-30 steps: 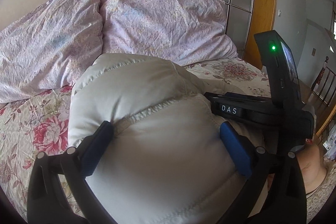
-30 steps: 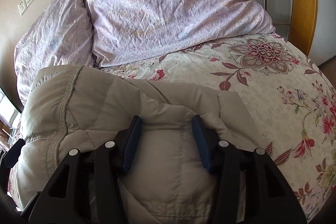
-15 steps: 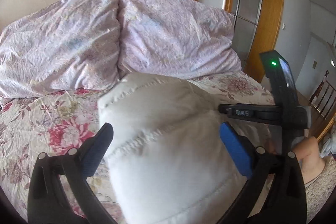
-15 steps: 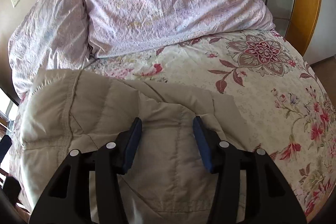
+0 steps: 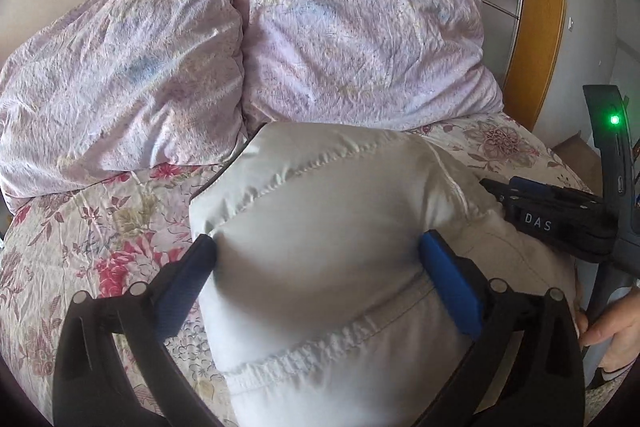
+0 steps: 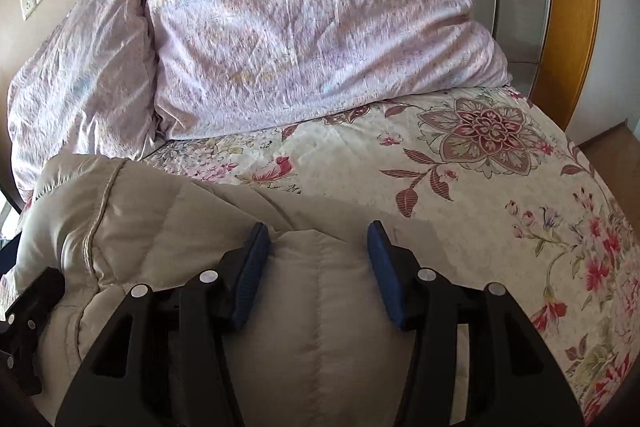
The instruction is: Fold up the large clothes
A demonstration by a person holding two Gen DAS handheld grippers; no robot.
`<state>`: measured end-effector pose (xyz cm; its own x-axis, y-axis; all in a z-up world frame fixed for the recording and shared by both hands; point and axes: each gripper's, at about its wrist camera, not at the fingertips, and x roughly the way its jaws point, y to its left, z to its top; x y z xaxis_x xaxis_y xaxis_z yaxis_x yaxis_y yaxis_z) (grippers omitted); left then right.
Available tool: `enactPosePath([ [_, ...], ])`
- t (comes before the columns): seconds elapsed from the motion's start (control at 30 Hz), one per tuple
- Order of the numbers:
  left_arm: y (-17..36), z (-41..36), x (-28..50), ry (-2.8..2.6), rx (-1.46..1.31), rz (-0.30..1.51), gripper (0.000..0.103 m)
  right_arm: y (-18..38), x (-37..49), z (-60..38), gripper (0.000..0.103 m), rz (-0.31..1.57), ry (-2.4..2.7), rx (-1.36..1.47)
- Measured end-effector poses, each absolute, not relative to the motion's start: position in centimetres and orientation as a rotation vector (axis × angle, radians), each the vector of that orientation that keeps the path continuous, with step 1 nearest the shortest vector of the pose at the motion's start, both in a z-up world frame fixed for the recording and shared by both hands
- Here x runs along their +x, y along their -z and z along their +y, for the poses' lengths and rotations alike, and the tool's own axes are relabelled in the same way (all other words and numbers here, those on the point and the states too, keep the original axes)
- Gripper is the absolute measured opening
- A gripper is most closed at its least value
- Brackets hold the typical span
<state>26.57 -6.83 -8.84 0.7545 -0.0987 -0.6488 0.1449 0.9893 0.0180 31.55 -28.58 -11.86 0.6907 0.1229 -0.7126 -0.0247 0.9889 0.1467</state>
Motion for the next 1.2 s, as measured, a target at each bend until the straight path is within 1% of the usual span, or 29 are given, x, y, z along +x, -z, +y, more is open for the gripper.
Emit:
enactPosePath([
  [0.6,11.5,-7.5,28.7,0.118,0.076,0.777,0.101,14.2,33.1,-27.1,0.056,0.89,-0.026,0.058],
  [1.2,12.0,-6.9,29.2,0.13,0.042,0.793,0.101,14.5,33.3,-27.1,0.057,0.877,-0.018,0.066],
])
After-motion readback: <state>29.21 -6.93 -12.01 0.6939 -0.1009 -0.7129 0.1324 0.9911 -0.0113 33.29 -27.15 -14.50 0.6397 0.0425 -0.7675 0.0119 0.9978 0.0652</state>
